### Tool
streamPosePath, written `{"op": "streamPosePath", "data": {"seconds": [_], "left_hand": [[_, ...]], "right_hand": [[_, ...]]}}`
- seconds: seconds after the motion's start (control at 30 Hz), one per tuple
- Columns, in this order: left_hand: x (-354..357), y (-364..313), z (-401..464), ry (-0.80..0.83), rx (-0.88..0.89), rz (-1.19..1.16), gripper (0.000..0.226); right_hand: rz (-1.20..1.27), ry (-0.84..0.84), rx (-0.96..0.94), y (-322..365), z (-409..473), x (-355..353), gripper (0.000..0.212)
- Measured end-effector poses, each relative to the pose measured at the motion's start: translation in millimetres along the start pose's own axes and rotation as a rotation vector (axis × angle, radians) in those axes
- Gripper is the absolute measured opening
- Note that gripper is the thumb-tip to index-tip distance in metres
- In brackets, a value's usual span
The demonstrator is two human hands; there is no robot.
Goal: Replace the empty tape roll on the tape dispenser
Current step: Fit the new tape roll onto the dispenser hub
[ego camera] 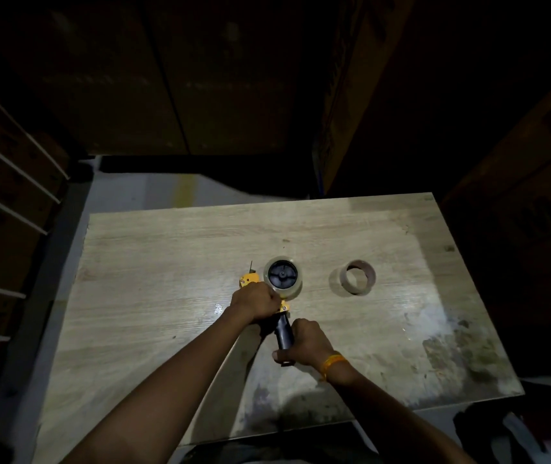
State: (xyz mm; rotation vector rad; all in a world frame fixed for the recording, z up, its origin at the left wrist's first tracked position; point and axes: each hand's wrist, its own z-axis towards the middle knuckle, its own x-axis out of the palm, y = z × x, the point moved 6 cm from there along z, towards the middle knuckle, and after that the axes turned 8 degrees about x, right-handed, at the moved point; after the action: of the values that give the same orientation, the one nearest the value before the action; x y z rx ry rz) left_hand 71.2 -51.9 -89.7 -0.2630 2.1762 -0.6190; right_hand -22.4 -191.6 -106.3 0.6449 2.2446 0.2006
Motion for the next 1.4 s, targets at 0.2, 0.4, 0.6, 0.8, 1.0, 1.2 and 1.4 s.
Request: {"op": "streamPosePath", "data": {"seconds": [0.2,0.4,0.6,0.8,1.0,1.2,1.4], "left_hand": [[-17.4,-3.6,-9.2,-0.066,-0.033,-0.001,0.038],[-27.8,10.2,-16.5,-0.126,-0.123,0.066,0.026],[-29.4,8.6,-12.4,-0.212,-0.137,0.123,0.018],[-29.7,4.5,-7.2,-0.211,-0.114,0.15,0.025],[-34.2,-0.3,-2.0,-0.209,-0.175,0.151,0.04],[-26.8,-8.1,0.7,-0.223,-0.242,0.184,0.037],[-23.1,-1.6,0.3,-0.229,-0.207,0.228,0.034]], "right_hand": [[0.009,-0.013,-0.011,3.8,9.0,-15.6,0.062],[0.127,-0.324,-0.004,7.7,25.0,-68.4,0.047],[-0.404,-0.432,-0.398,64.0,36.7,-92.2,0.063],[-0.449,-0.381,-0.458,75.2,32.4,-99.5,0.039],[-0.439,-0.347,-0.451,79.4,31.9,-97.9,0.042],[-0.433,-0.348,-0.431,79.8,30.8,-96.0,0.04],[-0.442,-0.374,-0.405,76.8,32.9,-94.9,0.04]]}}
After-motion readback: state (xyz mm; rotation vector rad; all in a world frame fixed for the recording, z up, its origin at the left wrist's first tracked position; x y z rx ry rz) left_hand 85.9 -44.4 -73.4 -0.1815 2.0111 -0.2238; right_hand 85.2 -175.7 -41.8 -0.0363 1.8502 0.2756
